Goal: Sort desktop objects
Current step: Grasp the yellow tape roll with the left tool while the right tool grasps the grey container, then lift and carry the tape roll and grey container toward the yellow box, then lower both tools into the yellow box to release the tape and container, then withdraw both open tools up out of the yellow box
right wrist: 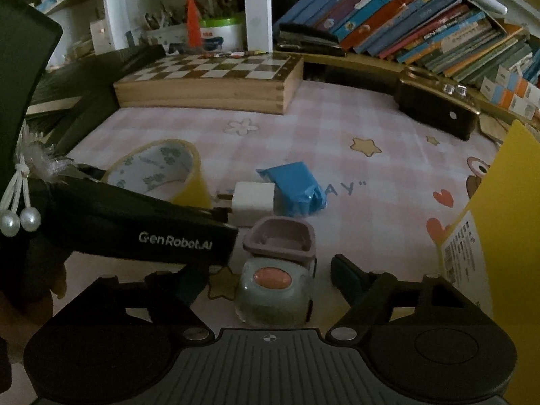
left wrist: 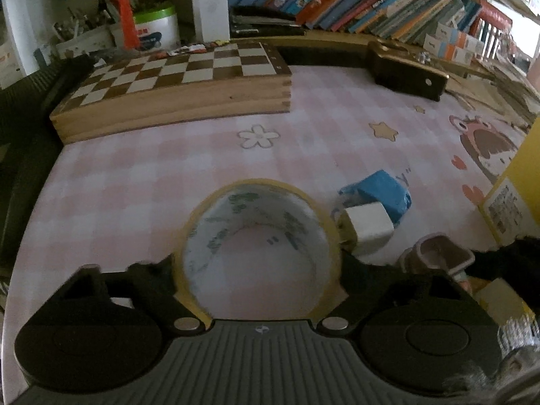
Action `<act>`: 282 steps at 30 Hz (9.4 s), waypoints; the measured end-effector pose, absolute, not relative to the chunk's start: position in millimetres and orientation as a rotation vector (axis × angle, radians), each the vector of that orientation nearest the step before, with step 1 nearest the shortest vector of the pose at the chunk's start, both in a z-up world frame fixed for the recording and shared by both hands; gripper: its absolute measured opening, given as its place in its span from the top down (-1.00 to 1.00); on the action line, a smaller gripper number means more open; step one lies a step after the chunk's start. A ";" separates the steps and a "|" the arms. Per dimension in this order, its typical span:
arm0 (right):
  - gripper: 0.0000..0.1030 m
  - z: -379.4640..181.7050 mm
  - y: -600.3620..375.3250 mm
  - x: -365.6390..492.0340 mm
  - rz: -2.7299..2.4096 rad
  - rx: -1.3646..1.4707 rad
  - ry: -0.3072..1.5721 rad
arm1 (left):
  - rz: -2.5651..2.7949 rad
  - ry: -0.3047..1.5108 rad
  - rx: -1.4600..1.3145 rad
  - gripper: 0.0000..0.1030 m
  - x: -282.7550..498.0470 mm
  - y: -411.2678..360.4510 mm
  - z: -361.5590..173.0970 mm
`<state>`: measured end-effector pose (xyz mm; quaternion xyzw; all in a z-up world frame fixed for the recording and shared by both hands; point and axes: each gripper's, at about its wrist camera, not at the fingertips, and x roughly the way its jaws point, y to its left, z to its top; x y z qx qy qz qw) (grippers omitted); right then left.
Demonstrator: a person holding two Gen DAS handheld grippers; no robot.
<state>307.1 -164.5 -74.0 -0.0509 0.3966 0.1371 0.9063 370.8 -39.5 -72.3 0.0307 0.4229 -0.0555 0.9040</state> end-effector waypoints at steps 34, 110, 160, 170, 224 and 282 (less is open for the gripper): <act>0.17 4.1 -195.6 250.9 0.292 -0.002 0.695 | -0.125 0.694 -0.215 -0.56 247.3 21.2 24.9; 0.17 9.2 -194.9 -5.8 0.094 0.084 0.767 | -0.514 0.802 -0.171 -0.56 38.3 8.4 12.9; 0.17 14.7 -390.8 24.1 -0.017 0.159 0.777 | -0.675 0.800 -0.040 -0.56 86.2 -219.5 23.0; 0.17 39.2 -418.2 60.9 0.099 0.094 0.670 | -0.591 0.668 -0.069 -0.56 113.4 -238.9 59.5; 0.00 -1.6 -400.1 285.9 0.465 -0.567 0.800 | -0.398 0.775 0.200 -0.81 308.2 -316.3 26.5; -0.71 -2.5 -372.6 48.1 0.001 0.050 0.710 | -0.211 0.685 -0.005 -1.00 72.5 -164.2 6.8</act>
